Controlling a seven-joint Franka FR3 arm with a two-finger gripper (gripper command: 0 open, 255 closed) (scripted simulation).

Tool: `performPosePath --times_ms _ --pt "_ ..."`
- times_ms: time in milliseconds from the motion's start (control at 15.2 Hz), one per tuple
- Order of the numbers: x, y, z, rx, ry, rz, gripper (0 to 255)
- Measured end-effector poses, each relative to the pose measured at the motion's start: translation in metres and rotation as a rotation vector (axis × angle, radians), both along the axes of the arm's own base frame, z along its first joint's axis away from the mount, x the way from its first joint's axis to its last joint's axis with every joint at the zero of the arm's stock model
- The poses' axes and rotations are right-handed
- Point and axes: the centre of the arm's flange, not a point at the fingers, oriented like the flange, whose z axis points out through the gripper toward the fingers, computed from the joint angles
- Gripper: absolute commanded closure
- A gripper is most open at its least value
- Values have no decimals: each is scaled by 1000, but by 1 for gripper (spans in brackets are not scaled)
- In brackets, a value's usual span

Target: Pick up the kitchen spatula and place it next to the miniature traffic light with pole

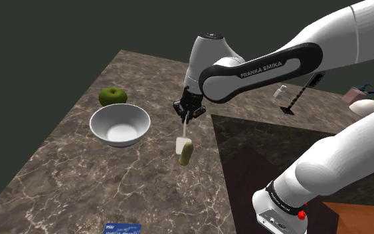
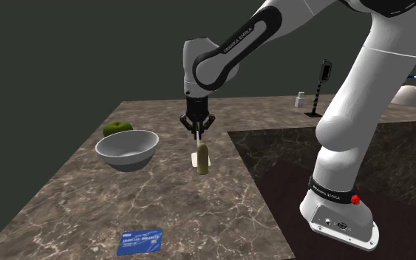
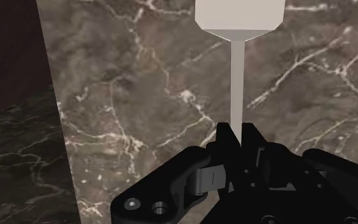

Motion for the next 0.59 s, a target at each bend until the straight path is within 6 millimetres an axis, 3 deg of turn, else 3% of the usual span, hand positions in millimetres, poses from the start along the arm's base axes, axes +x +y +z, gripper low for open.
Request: performPosePath --times_ms 594 --pt "-1 0 48 0 0 0 255"
